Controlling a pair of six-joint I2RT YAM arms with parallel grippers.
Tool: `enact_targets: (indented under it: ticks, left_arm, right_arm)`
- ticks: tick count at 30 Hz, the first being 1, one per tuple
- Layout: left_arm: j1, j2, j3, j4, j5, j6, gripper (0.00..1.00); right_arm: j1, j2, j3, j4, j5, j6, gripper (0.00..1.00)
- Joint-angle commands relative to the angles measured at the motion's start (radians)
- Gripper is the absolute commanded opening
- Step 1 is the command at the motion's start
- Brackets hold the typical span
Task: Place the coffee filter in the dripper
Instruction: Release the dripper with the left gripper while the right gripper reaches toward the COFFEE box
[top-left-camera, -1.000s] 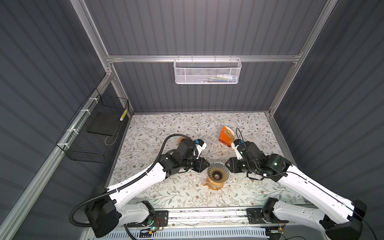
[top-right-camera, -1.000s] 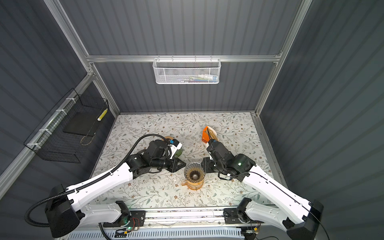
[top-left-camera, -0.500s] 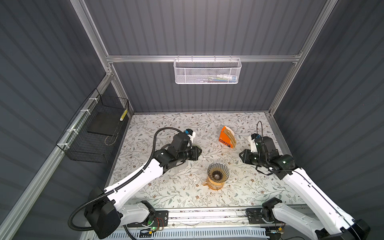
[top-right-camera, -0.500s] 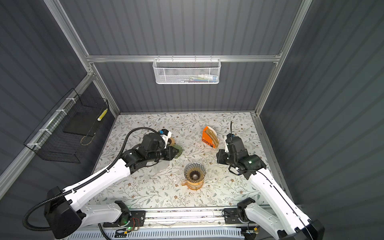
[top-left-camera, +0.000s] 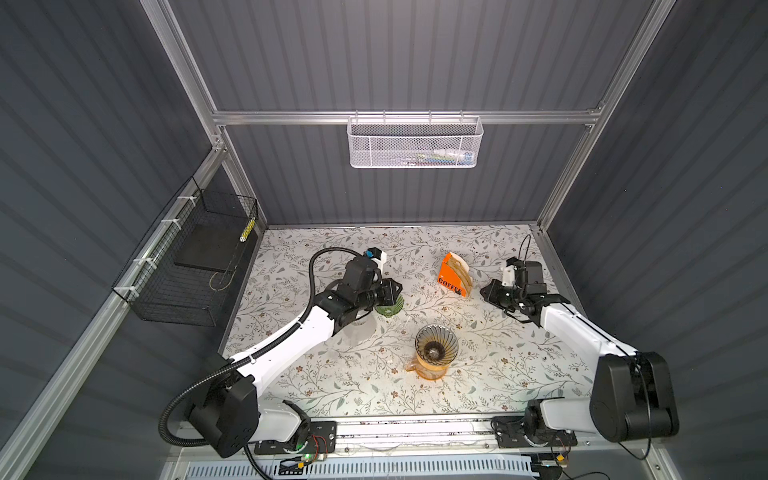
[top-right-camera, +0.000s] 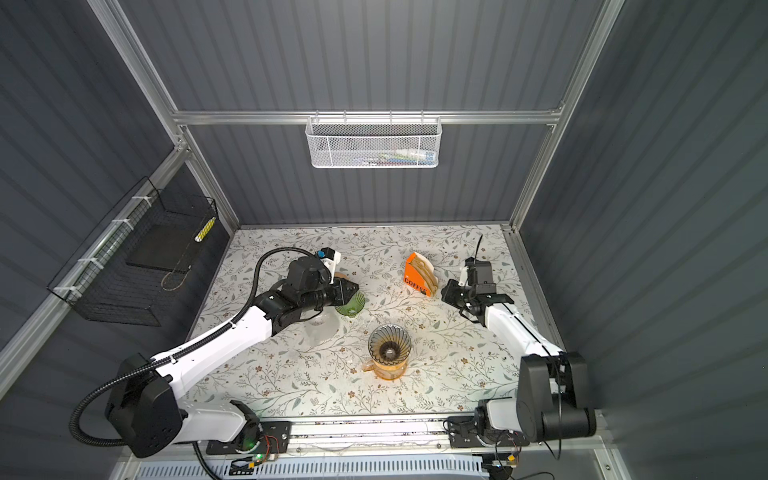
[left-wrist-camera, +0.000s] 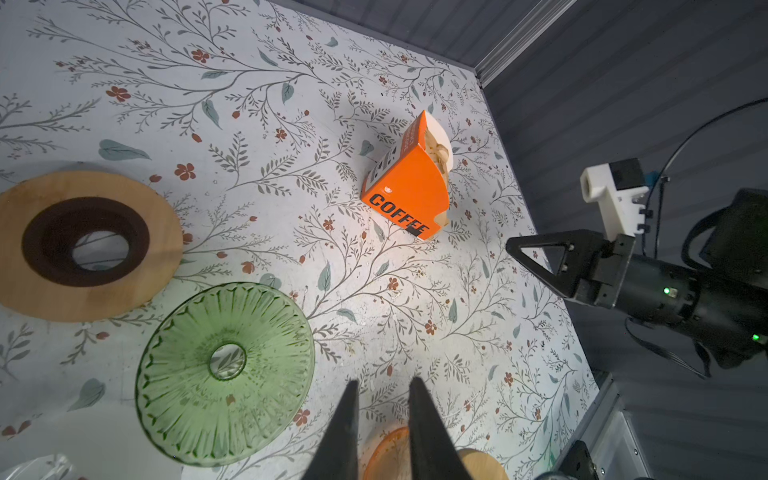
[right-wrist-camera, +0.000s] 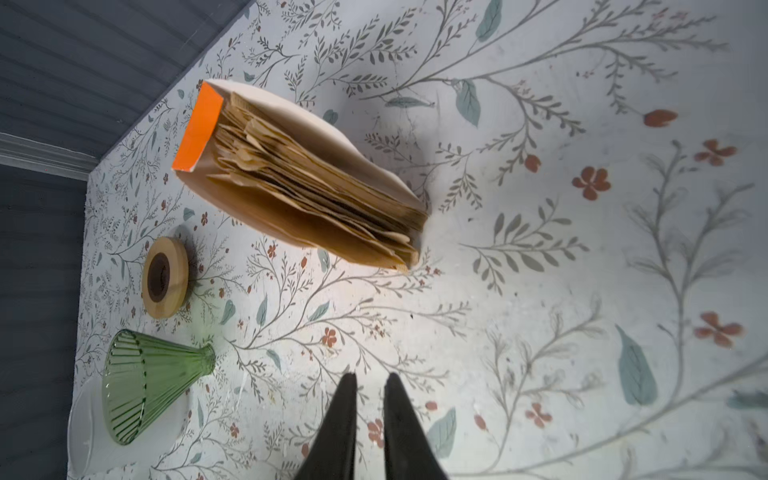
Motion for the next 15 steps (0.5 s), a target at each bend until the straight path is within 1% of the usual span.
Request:
enact_targets:
  ticks: [1,4,8,12,15]
  left_arm:
    - [0.007,0.019,-0.012,0.064,0.027,-0.005,0.22]
    - [0.011,0.041,-0.014,0.08,0.044,-0.015,0.22]
    - [0.013,0.05,-0.02,0.095,0.049,-0.022,0.22]
    - [0.017,0.063,-0.019,0.101,0.052,-0.023,0.22]
    - [0.017,0.075,-0.018,0.109,0.061,-0.031,0.22]
  right_arm:
    - [-0.005,0.066,0.03,0.123,-0.062,-0.005,0.17]
    - [-0.005,0.13,0.037,0.16,-0.086,0.008,0.19]
    - [-0.005,0.196,0.05,0.193,-0.096,0.013,0.26]
    - [-0.005,0.245,0.073,0.192,-0.076,0.013,0.25]
    - [-0.005,0.273,0.094,0.195,-0.082,0.01,0.22]
